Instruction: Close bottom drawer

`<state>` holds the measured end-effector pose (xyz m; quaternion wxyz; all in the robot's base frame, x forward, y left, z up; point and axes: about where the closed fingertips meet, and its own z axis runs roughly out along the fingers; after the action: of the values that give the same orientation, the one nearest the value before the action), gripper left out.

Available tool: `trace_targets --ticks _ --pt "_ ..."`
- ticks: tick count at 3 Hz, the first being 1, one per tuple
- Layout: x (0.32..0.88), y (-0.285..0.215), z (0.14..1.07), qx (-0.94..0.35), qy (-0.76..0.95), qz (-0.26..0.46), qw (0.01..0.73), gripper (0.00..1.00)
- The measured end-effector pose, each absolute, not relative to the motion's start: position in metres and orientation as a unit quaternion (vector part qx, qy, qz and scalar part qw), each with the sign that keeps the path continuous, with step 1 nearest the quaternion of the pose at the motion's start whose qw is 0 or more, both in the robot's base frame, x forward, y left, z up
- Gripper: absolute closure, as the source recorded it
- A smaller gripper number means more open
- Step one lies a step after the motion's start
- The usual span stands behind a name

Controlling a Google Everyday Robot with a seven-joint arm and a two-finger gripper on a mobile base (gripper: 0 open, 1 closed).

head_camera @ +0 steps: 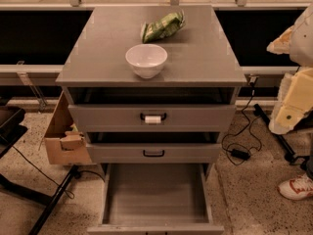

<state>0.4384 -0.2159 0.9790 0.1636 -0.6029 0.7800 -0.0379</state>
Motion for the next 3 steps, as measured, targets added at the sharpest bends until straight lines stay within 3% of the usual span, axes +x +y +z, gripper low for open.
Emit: trace_targets --ticks 3 --pt "0.426 -0.19 0.929 -0.592 0.789 -0.049 0.158 0.0"
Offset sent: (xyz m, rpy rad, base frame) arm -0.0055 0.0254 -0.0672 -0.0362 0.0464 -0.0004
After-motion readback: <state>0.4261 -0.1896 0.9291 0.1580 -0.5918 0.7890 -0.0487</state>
